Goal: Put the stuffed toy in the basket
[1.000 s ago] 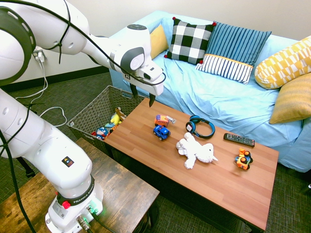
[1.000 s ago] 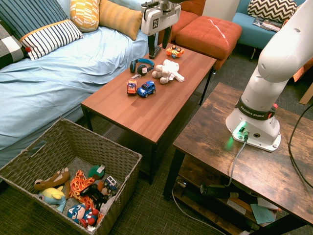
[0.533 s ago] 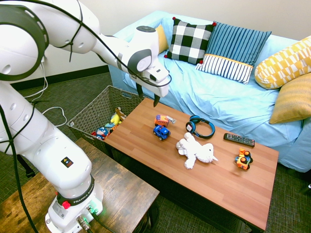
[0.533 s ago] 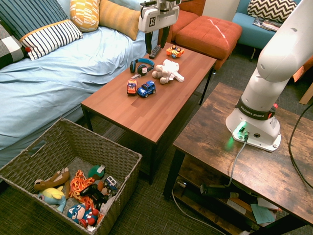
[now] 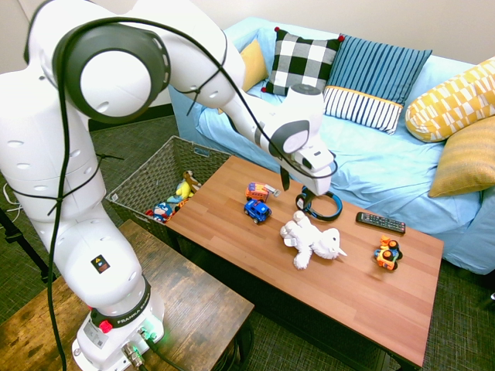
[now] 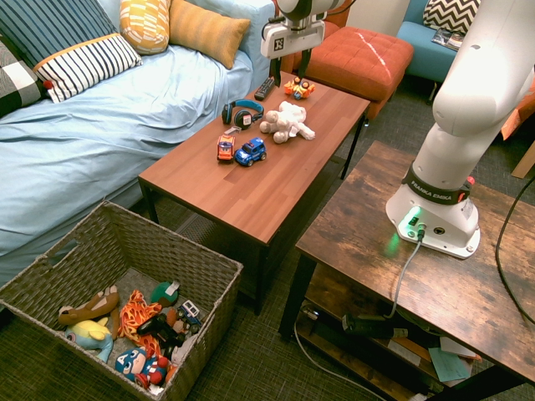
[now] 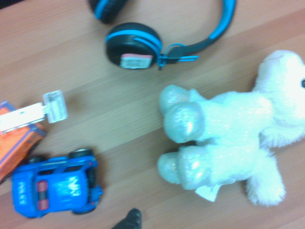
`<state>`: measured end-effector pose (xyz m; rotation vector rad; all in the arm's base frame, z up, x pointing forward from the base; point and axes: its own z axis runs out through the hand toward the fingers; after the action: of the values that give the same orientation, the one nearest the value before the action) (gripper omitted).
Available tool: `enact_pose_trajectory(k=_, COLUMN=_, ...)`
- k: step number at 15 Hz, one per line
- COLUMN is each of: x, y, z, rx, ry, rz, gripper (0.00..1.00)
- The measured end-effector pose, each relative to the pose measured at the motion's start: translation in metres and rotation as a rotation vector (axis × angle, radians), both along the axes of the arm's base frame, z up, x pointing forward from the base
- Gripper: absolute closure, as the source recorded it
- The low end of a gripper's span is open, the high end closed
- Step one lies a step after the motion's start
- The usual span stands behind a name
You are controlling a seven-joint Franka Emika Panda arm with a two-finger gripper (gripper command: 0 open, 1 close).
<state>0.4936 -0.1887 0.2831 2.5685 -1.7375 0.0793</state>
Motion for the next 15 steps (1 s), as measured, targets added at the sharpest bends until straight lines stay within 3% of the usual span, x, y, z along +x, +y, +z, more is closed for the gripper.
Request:
enact_pose_trajectory(k=8, x=0.016, y=-0.036, z=-0.110, rx=0.063, ry=0.058, rz=-0.109, gripper=0.00)
enact_pose_trajectory(k=14, x=0.015, y=-0.037, z=-0.164, rx=0.092, ry=0.044, rz=-0.146, gripper=0.00)
enact_pose_trajectory(k=15, x=0.016, y=-0.036, z=-0.172, rx=0.098, ry=0.041, rz=-0.148, gripper=1.00)
